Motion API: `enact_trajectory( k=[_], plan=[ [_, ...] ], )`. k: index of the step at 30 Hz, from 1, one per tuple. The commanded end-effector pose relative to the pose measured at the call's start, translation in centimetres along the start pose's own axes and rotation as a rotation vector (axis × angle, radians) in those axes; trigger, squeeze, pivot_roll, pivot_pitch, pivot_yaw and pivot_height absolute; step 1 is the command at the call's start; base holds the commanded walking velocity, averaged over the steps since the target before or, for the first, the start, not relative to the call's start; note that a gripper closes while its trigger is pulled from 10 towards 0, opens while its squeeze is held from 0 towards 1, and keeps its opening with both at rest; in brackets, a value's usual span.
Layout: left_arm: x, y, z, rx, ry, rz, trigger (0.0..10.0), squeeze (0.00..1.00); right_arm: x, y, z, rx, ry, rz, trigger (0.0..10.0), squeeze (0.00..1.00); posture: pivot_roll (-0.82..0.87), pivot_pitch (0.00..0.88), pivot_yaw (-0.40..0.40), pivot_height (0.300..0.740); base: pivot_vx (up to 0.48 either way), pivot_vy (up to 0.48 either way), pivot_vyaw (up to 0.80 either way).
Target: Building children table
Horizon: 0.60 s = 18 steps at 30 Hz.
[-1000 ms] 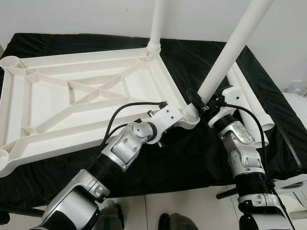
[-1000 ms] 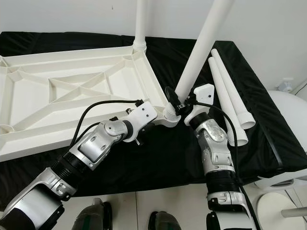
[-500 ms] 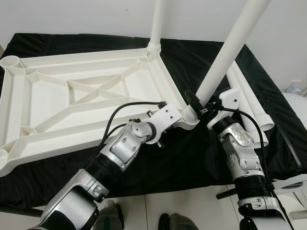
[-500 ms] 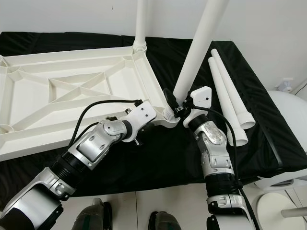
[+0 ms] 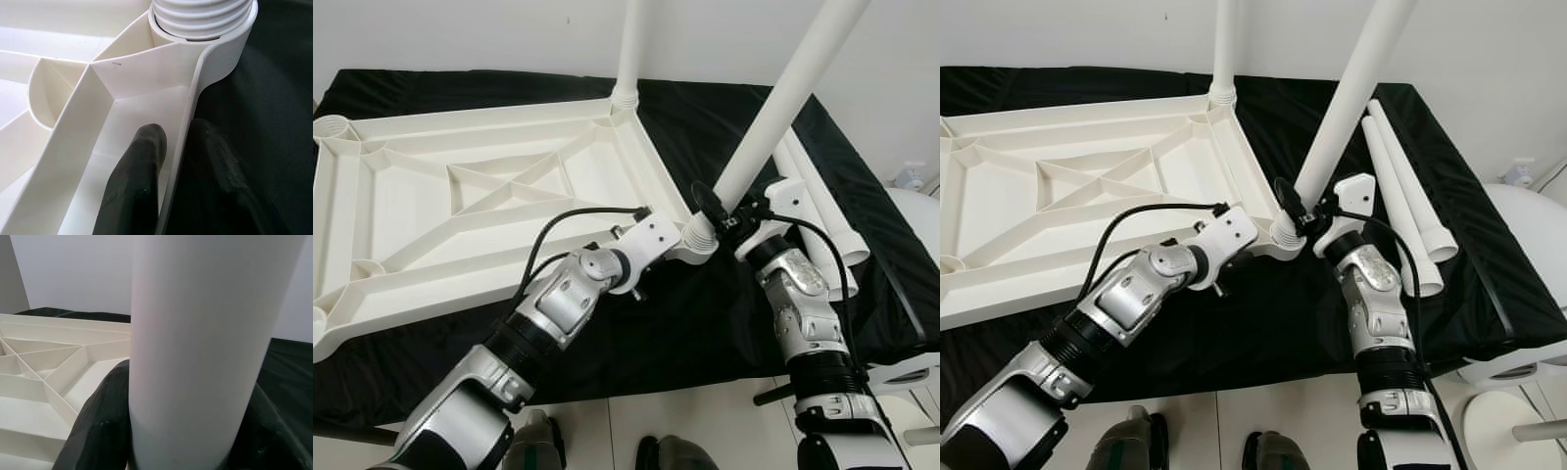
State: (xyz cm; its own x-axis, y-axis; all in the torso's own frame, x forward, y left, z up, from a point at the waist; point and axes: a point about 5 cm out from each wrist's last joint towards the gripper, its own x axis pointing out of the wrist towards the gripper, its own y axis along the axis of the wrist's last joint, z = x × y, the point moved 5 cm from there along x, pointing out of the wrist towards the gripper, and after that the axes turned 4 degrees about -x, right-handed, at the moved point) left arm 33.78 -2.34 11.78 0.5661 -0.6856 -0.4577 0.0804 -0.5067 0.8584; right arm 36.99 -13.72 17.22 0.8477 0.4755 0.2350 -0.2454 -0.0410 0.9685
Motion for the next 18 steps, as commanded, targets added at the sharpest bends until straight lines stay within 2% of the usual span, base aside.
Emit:
enact_trajectory(
  k=[1, 13, 18],
  plan=[
    [-0.4, 3.6, 1.5, 0.092, -0.12, 0.092, 10.0, 0.0, -1.6, -5.4, -1.2, 0.07, 0.014, -0.2, 10.0, 0.0, -0.01, 0.087, -0.048, 0.74, 0.0, 0.0, 0.0],
    [-0.5, 3.7, 1.5, 0.093, -0.12, 0.096, 10.0, 0.0, -2.3, -6.8, -1.1, 0.066, -0.011, -0.23, 10.0, 0.0, -0.01, 0.085, -0.049, 0.74, 0.0, 0.0, 0.0],
    [-0.5, 3.6, 1.5, 0.092, -0.12, 0.095, 10.0, 0.0, -1.9, -6.3, -1.0, 0.051, -0.023, -0.222, 10.0, 0.0, -0.01, 0.082, -0.049, 0.74, 0.0, 0.0, 0.0]
  ],
)
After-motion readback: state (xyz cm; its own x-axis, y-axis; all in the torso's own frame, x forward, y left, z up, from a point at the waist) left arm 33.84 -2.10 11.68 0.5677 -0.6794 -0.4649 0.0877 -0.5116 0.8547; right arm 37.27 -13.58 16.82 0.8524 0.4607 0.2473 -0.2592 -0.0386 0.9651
